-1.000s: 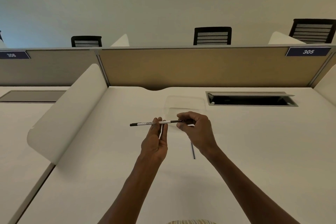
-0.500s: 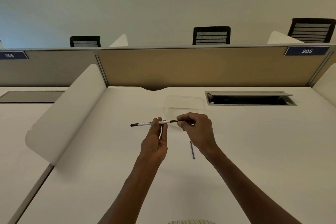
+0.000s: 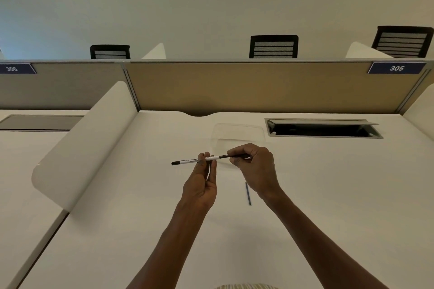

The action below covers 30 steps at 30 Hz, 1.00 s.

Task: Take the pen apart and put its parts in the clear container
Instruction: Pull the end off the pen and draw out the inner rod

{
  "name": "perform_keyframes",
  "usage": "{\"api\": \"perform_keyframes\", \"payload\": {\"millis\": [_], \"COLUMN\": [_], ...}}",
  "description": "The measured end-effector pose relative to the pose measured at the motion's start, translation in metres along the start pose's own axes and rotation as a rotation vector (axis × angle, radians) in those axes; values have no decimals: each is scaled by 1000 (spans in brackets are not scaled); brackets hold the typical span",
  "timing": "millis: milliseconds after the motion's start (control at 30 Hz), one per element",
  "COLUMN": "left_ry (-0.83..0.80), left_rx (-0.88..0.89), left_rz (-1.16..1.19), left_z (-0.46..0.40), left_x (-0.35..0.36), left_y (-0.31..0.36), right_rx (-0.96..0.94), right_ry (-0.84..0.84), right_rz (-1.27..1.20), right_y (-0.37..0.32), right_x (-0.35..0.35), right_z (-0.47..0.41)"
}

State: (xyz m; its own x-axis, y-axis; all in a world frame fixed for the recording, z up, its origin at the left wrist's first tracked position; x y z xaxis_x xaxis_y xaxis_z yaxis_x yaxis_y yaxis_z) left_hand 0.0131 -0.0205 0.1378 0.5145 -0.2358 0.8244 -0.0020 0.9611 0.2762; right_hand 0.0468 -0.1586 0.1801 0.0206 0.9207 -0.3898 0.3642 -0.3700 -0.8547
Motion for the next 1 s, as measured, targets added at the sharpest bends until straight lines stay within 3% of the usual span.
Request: {"api": "perform_keyframes", "payload": {"millis": [500,633,1000], "left_ry": [-8,4,24], "left_rx": [-9,-10,21], "left_rz": [3,8,-18], "left_z": [-4,-5,-7], "left_x": [-2,-2,-3], "left_y": [2,1,3], "right_rx": [156,240,98], "right_ry": [-66,-60,-62], "right_rz": [-122,4,81], "right_y": [6,8,9], "right_x": [9,9,4], "right_z": [-4,-4,-2]}}
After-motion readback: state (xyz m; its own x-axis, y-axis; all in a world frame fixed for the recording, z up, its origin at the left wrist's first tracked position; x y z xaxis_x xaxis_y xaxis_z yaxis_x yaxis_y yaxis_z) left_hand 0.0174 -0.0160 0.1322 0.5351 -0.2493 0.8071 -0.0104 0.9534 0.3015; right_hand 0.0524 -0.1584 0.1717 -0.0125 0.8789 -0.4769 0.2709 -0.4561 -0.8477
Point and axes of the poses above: each hand's wrist, its own z-axis away from the middle knuckle, its own x-axis out of the palm, y = z × x, the point moved 3 cm from there along -z, towards the middle knuckle, and after that the axes turned 2 degrees about -y, right-handed, at the moved point
